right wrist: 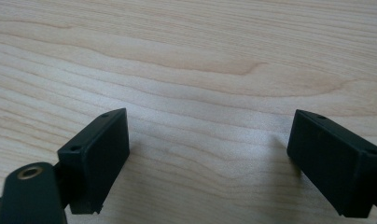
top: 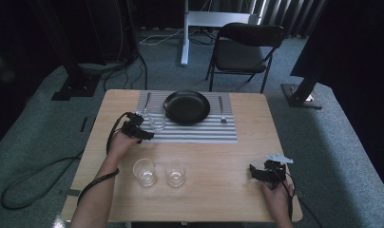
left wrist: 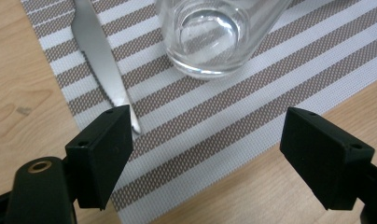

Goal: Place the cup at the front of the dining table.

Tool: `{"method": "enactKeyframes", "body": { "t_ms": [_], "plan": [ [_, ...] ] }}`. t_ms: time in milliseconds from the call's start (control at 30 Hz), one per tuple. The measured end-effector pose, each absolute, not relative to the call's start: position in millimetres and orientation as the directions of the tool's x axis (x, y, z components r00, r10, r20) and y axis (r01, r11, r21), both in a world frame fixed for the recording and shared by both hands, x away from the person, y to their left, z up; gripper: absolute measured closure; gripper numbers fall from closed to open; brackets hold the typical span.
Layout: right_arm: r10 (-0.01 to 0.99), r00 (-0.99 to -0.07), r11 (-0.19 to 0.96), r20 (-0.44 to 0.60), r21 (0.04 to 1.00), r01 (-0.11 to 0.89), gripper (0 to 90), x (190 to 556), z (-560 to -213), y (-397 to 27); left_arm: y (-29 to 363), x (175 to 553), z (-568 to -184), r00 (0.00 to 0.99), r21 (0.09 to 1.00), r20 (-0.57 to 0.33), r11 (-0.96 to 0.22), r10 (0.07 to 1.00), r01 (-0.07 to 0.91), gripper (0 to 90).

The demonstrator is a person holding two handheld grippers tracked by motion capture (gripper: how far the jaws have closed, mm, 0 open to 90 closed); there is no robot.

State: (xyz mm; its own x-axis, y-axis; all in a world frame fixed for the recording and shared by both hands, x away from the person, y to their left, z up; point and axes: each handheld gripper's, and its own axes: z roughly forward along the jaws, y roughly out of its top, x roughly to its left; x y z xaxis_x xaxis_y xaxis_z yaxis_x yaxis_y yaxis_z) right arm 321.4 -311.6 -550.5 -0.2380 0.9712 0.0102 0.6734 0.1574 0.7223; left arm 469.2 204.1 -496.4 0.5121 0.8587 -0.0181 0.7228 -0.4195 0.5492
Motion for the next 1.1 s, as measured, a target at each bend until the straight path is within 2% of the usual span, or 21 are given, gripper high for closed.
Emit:
{"method": "enactKeyframes", "body": {
  "t_ms": [167,1100],
  "plan": [
    [0.971,-0.238,0.158,0.01,0.722,0.673,12.3,321,-550,-312,211,460,-500,0.495,0.558,-0.038,-0.393,0.868,0.731,17.8],
    [0.971,-0.238,0.157,0.01,0.722,0.673,12.3,321,-550,-312,230,426,-515,0.496,0.521,-0.003,-0.422,0.869,0.742,17.7]
  ]
}}
